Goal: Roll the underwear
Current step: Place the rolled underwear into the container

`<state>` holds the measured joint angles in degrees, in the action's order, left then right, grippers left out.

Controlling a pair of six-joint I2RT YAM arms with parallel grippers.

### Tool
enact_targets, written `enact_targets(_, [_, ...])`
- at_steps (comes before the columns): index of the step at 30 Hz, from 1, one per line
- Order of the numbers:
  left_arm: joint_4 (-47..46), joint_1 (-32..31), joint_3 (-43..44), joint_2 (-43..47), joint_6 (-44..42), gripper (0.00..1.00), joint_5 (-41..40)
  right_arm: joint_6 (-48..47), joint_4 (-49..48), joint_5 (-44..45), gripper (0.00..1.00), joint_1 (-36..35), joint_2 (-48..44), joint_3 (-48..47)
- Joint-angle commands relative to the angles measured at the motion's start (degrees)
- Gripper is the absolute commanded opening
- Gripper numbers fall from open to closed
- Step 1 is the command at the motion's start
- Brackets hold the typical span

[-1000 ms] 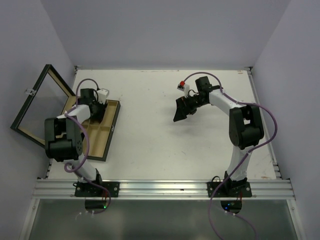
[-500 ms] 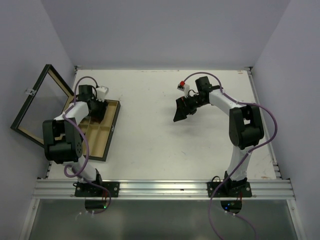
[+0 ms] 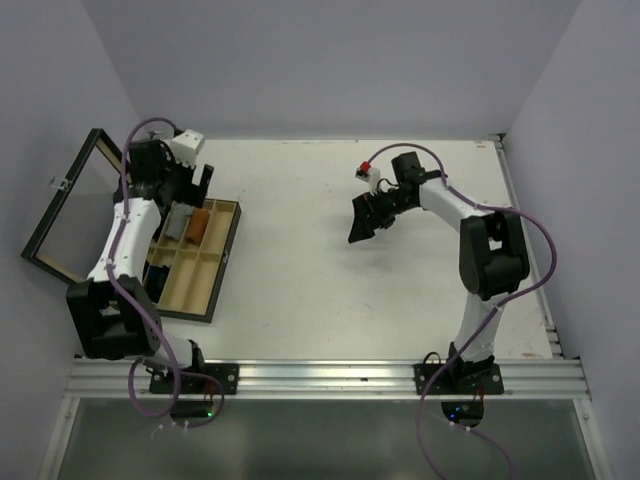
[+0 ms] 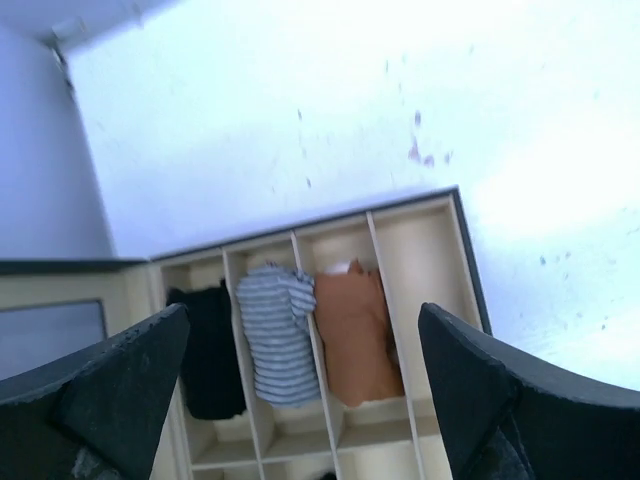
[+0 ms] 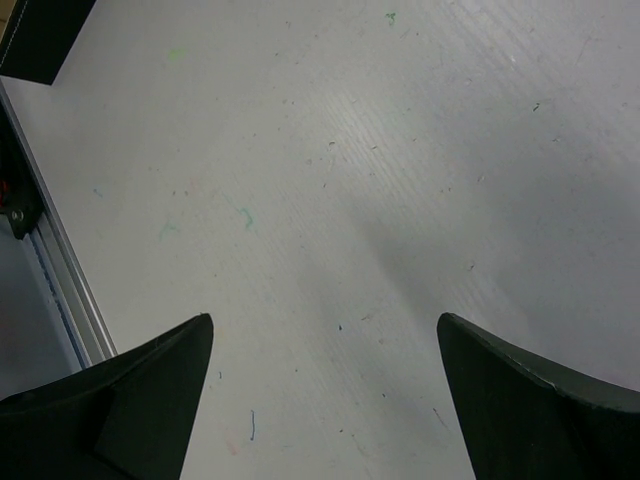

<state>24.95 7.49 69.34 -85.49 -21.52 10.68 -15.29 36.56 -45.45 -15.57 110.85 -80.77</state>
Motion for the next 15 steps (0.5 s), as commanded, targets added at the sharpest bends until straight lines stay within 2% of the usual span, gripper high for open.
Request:
enact_targets(1, [2.02,0.07,5.09,3.05,-2.03,1.0,7.07,-1.32,0.62,1.94,0.99,0.98,-5.46,-2.63])
enact_targets(3, [3.52,-0.54,7.64,2.96,-2.21,1.0,9.53,-1.32,0.36,3.96,0.99,1.33,-7.65,-2.9])
enact_targets(5, [4.23,-3.69,9.57,2.61,-2.13,1.0,5.88,-1.32,0.01,5.72,0.99,1.77,-9.5,-2.73])
enact_targets(7, [4.14,-9.82,10.28,2.17,-1.95,1.0,3.31,-1.67,-0.43,8.97,0.99,1.95,-12.93,-1.85])
enact_targets(11, [3.45,-16.7,11.78,-0.02,1.72,1.0,5.23,-0.98,-1.13,16.78,0.99,2.3,-18.55,0.7])
enact_targets(15, [1.69,-23.99,9.42,-4.5,4.81,1.0,5.14,0.87,-3.06,23.55,0.99,3.0,-24.52,8.07])
